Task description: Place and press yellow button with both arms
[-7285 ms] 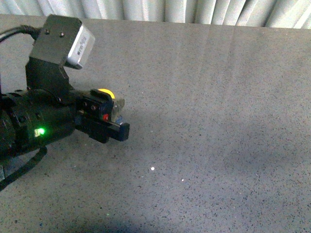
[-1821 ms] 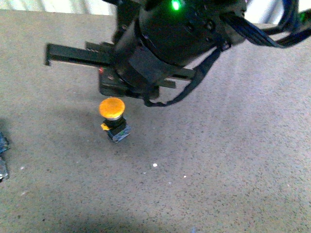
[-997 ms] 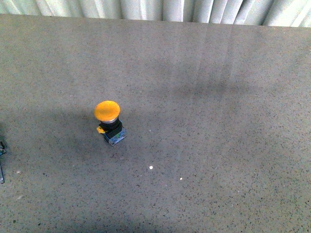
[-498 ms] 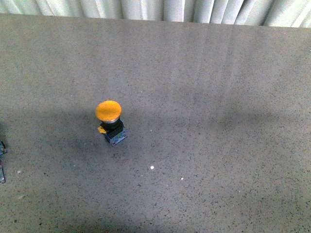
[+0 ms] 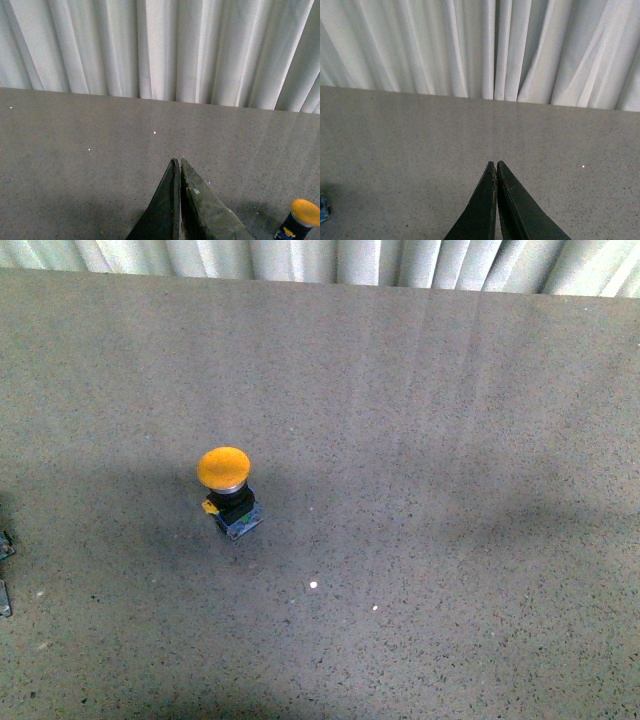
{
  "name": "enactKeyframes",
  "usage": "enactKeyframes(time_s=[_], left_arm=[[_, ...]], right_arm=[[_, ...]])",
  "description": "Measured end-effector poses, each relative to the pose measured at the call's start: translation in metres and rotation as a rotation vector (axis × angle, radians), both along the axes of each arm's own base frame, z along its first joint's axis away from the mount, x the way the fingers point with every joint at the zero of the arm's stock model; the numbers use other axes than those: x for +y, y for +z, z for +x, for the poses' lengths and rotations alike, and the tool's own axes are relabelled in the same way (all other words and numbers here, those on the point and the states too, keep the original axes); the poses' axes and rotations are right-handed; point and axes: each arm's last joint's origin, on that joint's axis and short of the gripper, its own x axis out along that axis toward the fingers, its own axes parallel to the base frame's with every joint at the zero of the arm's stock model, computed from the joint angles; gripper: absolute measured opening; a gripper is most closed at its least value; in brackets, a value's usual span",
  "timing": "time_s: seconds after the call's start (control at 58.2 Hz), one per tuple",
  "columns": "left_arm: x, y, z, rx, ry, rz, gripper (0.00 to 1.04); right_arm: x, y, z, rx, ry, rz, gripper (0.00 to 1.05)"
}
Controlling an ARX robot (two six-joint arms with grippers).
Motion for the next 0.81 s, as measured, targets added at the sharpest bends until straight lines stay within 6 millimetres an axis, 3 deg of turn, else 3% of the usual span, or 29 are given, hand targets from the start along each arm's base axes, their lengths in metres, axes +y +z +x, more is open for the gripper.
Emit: enactKeyframes(time_s=[0.808], left_arm=[[0.0,0.0,0.0,0.0,0.0,0.0,0.01]], right_arm=[[0.0,0.004,-0.027,-0.015,0.0,0.0,0.01]])
